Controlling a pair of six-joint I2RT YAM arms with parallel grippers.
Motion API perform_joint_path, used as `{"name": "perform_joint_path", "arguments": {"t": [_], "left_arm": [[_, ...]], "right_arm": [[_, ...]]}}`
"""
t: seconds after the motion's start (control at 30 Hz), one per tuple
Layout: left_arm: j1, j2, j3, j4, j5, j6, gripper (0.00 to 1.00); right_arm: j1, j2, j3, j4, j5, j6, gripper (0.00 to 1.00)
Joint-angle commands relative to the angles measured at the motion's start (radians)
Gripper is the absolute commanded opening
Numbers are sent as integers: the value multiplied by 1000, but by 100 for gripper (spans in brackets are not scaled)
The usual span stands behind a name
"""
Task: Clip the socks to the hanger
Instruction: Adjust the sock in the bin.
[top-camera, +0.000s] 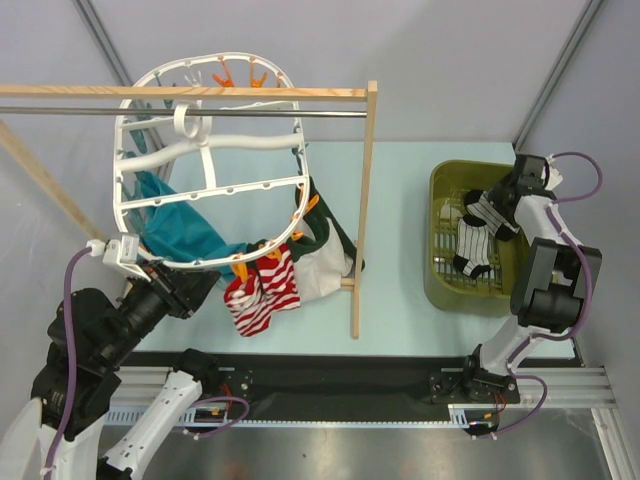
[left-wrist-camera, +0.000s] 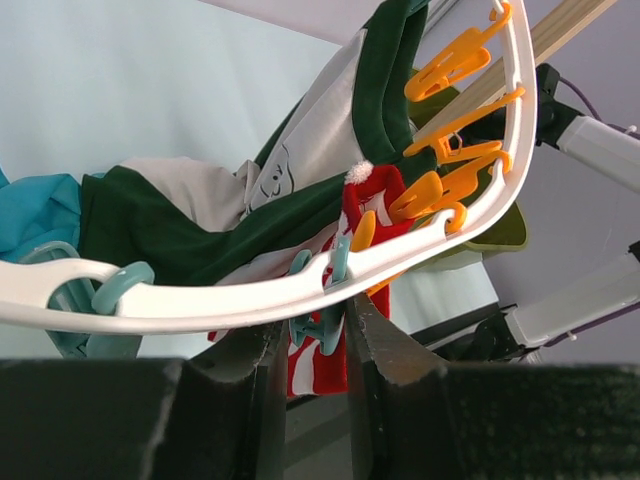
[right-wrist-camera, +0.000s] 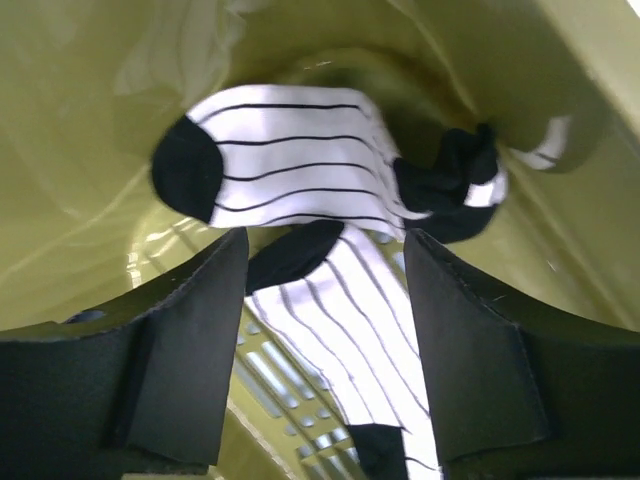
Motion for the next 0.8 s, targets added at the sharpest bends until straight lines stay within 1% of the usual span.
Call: {"name": "perform_joint_path", "arguments": {"t": [0.0, 0.13, 0.3, 0.37, 0.47, 0.5, 0.57, 0.67, 0.7, 0.73, 0.77], "left_arm": [[-4, -3, -13, 63, 48, -15, 0], [-4, -3, -27, 80, 71, -21, 0], [-3, -3, -23, 86, 79, -21, 0], [-3, -3, -27, 88, 82, -24, 0], [-4, -5, -30, 89, 85, -27, 0], [-4, -3, -30, 89, 87, -27, 0], [-4, -3, -29, 86, 85, -27, 0], [-4, -2, -27, 81, 85, -27, 0], [-4, -2, -29, 81, 83, -26, 0], [-4, -3, -29, 83, 85, -27, 0], [-4, -3, -29, 83, 85, -29, 0]], "right_arm": [[28, -3, 35, -45, 167, -70, 67], [43, 41, 75, -133, 250, -93, 65], [71, 110, 101, -124, 335, -129, 63], [71, 142, 115, -120, 336, -136, 63], [71, 199, 144, -121, 333, -133, 60], [72, 214, 147, -109, 334, -133, 56], [80, 217, 150, -95, 339, -137, 53], [98, 196, 139, -75, 377, -151, 42], [98, 187, 132, -54, 383, -151, 33], [100, 166, 116, -43, 385, -154, 26], [100, 155, 110, -40, 388, -160, 7]]}}
